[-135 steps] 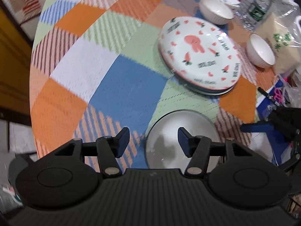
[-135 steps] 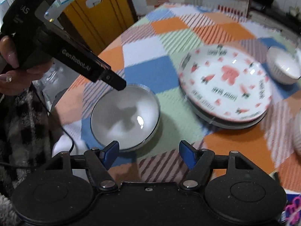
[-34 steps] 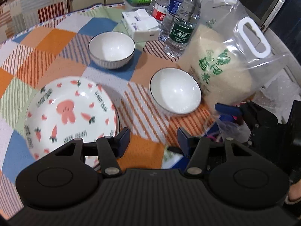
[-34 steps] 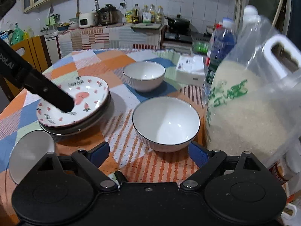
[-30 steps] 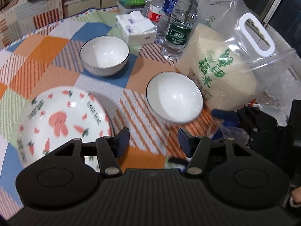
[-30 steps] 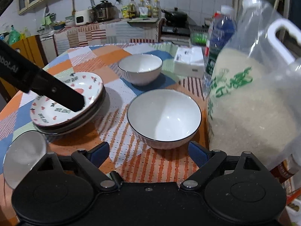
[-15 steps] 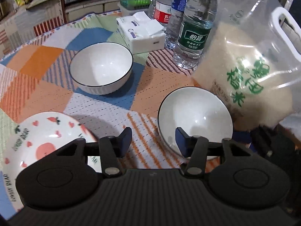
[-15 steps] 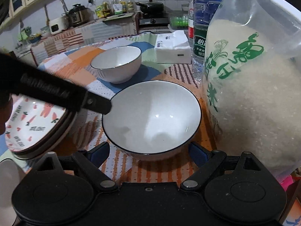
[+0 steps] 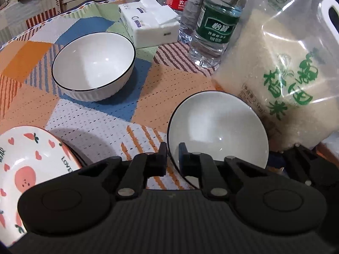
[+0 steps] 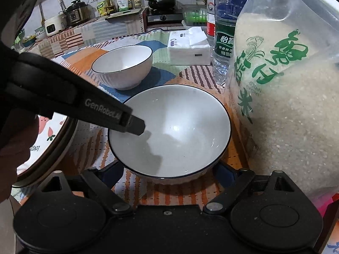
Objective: Organize plates and bowls
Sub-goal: 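Lift the white bowl with both grippers and carry it toward another white bowl, then lower the held bowl into the second white bowl with both grippers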
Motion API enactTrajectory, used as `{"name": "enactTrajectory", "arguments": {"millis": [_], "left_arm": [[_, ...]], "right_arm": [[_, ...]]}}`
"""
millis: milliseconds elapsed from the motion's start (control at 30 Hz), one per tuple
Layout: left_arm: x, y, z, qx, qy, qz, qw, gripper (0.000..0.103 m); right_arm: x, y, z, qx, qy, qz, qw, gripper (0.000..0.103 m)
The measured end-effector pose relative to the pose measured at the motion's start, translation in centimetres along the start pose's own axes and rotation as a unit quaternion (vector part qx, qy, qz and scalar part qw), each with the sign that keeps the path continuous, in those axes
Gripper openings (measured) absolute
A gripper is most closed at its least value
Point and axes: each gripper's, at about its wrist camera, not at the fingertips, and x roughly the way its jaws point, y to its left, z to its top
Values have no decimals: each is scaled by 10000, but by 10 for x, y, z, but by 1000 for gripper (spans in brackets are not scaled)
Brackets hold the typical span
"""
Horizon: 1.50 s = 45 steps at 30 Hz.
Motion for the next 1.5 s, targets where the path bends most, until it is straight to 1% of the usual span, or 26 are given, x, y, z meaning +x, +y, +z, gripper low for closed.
{"name": "enactTrajectory", "arguments": {"millis": [100, 167, 267, 367, 433, 667, 833, 900, 1067, 1200, 1367, 1500], "left_arm": [[-4, -4, 0, 99, 174, 108, 9997, 10], [-11, -6, -1, 182, 201, 113, 9996, 10], [-24, -6, -2, 179, 288, 100, 9994, 10], [-40, -10, -5, 316, 412, 152, 9985, 11], [-49, -11, -8, 313, 491, 163, 9982, 11], [-93, -12, -25, 410, 488, 349, 9974, 11], [-133, -12, -38, 593, 346, 497, 9964, 12], [-147, -9, -43, 565, 297, 507, 9967, 12], [-184, -3, -59, 568, 114, 538, 9969, 12], [-208, 1, -75, 568, 74, 533, 9969, 12], [-225, 11, -101, 418, 198, 521, 9976, 12], [-222, 19, -124, 353, 392, 602, 9968, 12]], "right_arm": [[-1, 2, 0, -63, 40, 65, 10000, 93], [-4, 3, -1, -62, 43, 97, 9999, 93], [-11, 5, -1, -105, 13, 163, 9998, 93], [-25, 13, -2, -319, -70, 182, 9993, 93], [-34, 19, -2, -484, -88, 167, 9986, 93], [-68, 42, -9, -877, -292, 187, 9955, 93], [-99, 63, -14, -1010, -498, 312, 9931, 92], [-110, 70, -14, -1041, -567, 350, 9923, 92], [-137, 90, -20, -1213, -804, 427, 9884, 92], [-156, 107, -25, -1317, -881, 508, 9861, 92], [-171, 125, -39, -1466, -822, 715, 9832, 92], [-171, 139, -54, -1570, -640, 847, 9819, 92]]}}
